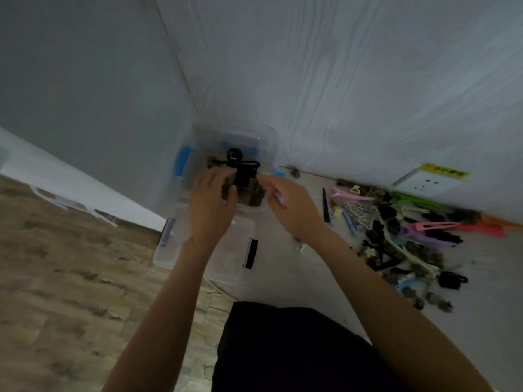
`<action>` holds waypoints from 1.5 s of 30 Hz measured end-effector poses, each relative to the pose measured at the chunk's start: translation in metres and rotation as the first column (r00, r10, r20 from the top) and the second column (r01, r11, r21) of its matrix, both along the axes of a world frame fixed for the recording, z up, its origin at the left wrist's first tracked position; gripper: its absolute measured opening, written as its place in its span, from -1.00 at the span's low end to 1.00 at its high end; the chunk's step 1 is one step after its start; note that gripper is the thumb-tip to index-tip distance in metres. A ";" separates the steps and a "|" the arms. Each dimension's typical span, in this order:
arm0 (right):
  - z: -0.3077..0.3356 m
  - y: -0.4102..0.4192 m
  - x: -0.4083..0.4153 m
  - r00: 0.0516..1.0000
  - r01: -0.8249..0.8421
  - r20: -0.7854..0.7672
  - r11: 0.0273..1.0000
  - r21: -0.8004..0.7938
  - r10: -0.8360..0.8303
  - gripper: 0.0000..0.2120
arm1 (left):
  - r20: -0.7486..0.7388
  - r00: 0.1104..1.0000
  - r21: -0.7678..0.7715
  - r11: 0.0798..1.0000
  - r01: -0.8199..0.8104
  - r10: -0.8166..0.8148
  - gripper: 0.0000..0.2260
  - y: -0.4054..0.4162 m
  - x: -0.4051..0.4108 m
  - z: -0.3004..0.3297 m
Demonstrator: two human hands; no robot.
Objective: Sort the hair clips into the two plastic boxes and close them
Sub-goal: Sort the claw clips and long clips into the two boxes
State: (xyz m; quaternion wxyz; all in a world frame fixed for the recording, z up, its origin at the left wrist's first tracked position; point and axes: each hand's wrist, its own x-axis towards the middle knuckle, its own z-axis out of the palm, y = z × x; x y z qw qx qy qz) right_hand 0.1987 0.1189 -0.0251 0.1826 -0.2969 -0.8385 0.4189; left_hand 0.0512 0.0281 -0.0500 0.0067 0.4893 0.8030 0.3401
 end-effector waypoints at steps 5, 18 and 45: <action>-0.006 0.011 0.113 0.936 0.329 0.084 0.934 0.139 -0.343 -0.76 | 0.213 0.919 -0.091 0.930 0.356 -0.331 -0.75 0.040 0.071 0.010; -0.081 0.035 0.217 0.744 0.323 0.588 0.941 0.098 -0.316 -0.50 | 0.022 0.646 -0.611 0.501 0.613 -0.763 -0.49 0.156 0.194 -0.058; -0.066 0.047 0.203 0.767 0.486 0.427 0.868 0.101 -0.479 -0.69 | 0.074 0.696 -0.428 0.608 0.669 -0.714 -0.53 0.124 0.157 -0.076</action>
